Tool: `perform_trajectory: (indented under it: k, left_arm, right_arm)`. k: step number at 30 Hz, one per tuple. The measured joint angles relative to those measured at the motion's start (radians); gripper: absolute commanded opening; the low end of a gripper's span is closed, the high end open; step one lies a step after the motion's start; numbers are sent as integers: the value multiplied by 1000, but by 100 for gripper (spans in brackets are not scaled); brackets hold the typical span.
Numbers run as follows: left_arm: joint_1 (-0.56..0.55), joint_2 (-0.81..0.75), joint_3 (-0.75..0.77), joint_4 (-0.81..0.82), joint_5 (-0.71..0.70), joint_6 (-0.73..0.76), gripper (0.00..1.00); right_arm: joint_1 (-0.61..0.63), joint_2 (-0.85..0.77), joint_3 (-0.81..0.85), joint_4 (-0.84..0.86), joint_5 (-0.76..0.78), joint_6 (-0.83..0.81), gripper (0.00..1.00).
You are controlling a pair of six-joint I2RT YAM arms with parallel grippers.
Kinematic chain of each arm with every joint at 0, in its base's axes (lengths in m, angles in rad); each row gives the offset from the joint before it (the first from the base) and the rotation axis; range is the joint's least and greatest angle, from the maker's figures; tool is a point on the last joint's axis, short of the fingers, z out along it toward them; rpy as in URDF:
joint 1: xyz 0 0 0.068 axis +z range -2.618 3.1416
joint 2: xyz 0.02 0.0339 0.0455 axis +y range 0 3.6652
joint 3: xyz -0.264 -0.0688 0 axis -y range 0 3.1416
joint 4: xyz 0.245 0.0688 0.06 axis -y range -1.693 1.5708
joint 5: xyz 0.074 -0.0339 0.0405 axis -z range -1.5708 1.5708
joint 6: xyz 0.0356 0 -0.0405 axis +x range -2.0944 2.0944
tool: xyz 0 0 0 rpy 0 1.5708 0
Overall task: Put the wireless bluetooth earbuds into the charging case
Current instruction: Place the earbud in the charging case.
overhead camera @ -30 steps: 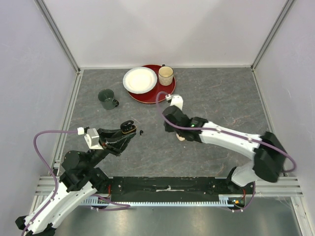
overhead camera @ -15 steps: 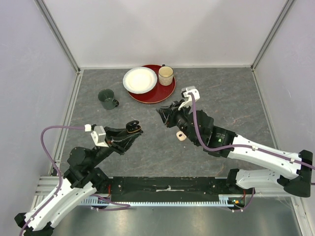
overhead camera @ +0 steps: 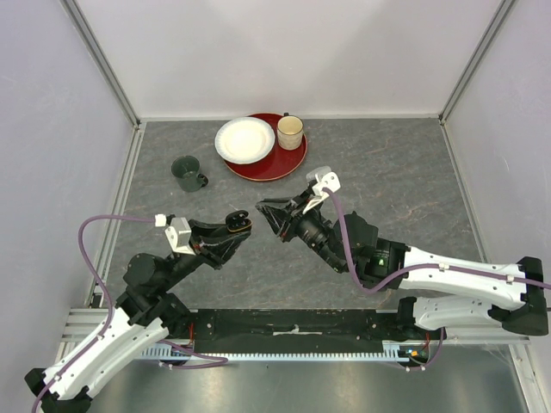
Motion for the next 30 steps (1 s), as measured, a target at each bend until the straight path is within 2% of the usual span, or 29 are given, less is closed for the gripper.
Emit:
perform_trajectory:
  k: [10, 30]
  left_arm:
    - [0, 16, 0, 13, 18, 0, 2]
    - [0, 15, 0, 37, 28, -2, 2]
  right_arm:
    - [42, 43, -1, 64, -14, -42, 0]
    - [56, 87, -1, 76, -46, -58, 0]
